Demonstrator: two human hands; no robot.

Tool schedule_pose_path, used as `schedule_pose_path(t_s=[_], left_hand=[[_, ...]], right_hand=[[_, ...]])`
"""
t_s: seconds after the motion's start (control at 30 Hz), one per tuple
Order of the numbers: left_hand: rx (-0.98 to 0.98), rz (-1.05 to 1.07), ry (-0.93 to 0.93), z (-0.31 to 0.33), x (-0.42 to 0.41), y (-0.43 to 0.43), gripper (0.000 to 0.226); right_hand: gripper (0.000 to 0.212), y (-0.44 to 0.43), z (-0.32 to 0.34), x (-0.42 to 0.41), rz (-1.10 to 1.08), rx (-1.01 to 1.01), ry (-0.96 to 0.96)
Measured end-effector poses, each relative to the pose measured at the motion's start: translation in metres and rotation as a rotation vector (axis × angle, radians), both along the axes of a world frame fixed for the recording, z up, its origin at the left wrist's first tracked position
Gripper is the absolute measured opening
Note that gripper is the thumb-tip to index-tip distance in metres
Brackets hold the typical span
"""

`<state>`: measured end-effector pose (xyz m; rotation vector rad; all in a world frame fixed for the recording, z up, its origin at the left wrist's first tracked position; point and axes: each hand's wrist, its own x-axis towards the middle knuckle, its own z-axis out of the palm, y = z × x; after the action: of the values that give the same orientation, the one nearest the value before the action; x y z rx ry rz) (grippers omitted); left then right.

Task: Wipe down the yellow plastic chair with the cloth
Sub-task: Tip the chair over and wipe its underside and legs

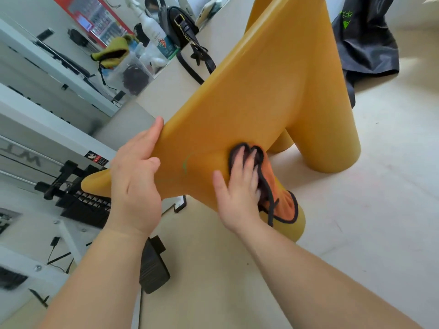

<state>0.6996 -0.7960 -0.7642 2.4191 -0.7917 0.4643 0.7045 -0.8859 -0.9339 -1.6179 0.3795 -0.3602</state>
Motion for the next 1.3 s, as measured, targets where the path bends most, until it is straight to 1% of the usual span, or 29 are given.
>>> schedule_pose_path(t_s=[0.07,0.1,0.13,0.2,0.23,0.3,0.37,0.43,0.47,0.5,0.57,0.63,0.67,0.77,0.8,0.83,0.87,0.93,0.97,1.03,1.1,1.13,1.17,1.23,1.3], left_hand=[[0.014,-0.011,0.027,0.002,-0.001,0.003,0.064],[0.029,-0.02,0.025,0.003,-0.002,0.003,0.063],[0.04,-0.024,0.017,0.002,-0.002,0.003,0.063],[0.032,-0.02,0.002,0.001,-0.001,0.003,0.062],[0.02,-0.022,-0.005,0.0,-0.001,0.002,0.061],[0.013,-0.034,-0.032,-0.002,0.0,0.0,0.061],[0.034,-0.042,-0.064,-0.003,0.002,0.0,0.064],[0.045,-0.044,-0.078,-0.004,0.004,0.002,0.067],[0.044,-0.046,-0.082,-0.004,0.006,0.003,0.066],[0.041,-0.051,-0.082,-0.005,0.007,0.004,0.065],[0.039,-0.061,-0.089,-0.006,0.009,0.004,0.064],[0.059,-0.066,-0.125,-0.008,0.01,0.005,0.063],[0.067,-0.066,-0.144,-0.008,0.01,0.005,0.062],[0.058,-0.066,-0.168,-0.011,0.01,0.005,0.061],[0.042,-0.067,-0.169,-0.012,0.011,0.005,0.061],[0.026,-0.068,-0.17,-0.013,0.012,0.005,0.061],[0.018,-0.069,-0.177,-0.013,0.013,0.005,0.062],[0.028,-0.079,-0.214,-0.014,0.015,0.005,0.064],[0.033,-0.084,-0.228,-0.015,0.015,0.004,0.065],[0.034,-0.083,-0.227,-0.014,0.016,0.003,0.065],[0.033,-0.088,-0.208,-0.013,0.014,0.004,0.064],[0.027,-0.098,-0.198,-0.013,0.014,0.005,0.063],[0.018,-0.105,-0.186,-0.013,0.013,0.005,0.062],[0.002,-0.104,-0.164,-0.012,0.012,0.005,0.061],[-0.003,-0.108,-0.155,-0.012,0.011,0.004,0.059]], right_hand=[[0.093,-0.019,-0.004,0.012,-0.017,0.14,0.139],[0.093,-0.023,-0.003,0.014,-0.012,0.182,0.178],[0.095,-0.022,0.0,0.013,-0.007,0.2,0.191],[0.103,-0.009,0.012,0.002,0.01,0.183,0.153],[0.106,0.002,0.02,-0.006,0.021,0.152,0.115],[0.102,0.022,0.034,-0.022,0.003,0.07,0.036],[0.095,0.027,0.04,-0.03,-0.118,-0.061,-0.01],[0.087,0.018,0.032,-0.028,-0.26,-0.254,-0.042],[0.082,0.012,0.023,-0.024,-0.285,-0.32,-0.072],[0.077,0.005,0.011,-0.02,-0.279,-0.37,-0.105],[0.072,-0.007,-0.019,-0.009,-0.197,-0.395,-0.141],[0.08,-0.016,-0.043,0.003,-0.09,-0.335,-0.105],[0.086,-0.019,-0.051,0.008,-0.075,-0.277,-0.054],[0.103,-0.015,-0.045,0.015,-0.147,-0.101,0.12],[0.109,-0.007,-0.035,0.012,-0.157,-0.088,0.117],[0.113,0.005,-0.024,0.005,-0.151,-0.101,0.06],[0.114,0.02,-0.011,-0.005,-0.121,-0.124,-0.038],[0.109,0.05,0.014,-0.024,-0.018,-0.185,-0.24],[0.106,0.061,0.021,-0.03,0.03,-0.207,-0.301],[0.101,0.069,0.02,-0.029,0.048,-0.211,-0.339],[0.102,0.059,0.002,-0.015,-0.038,-0.256,-0.296],[0.103,0.051,-0.01,-0.007,-0.095,-0.252,-0.24],[0.106,0.039,-0.021,0.0,-0.158,-0.196,-0.168],[0.102,0.012,-0.04,0.013,-0.266,0.007,-0.032],[0.098,-0.007,-0.046,0.018,-0.289,0.136,0.025]])
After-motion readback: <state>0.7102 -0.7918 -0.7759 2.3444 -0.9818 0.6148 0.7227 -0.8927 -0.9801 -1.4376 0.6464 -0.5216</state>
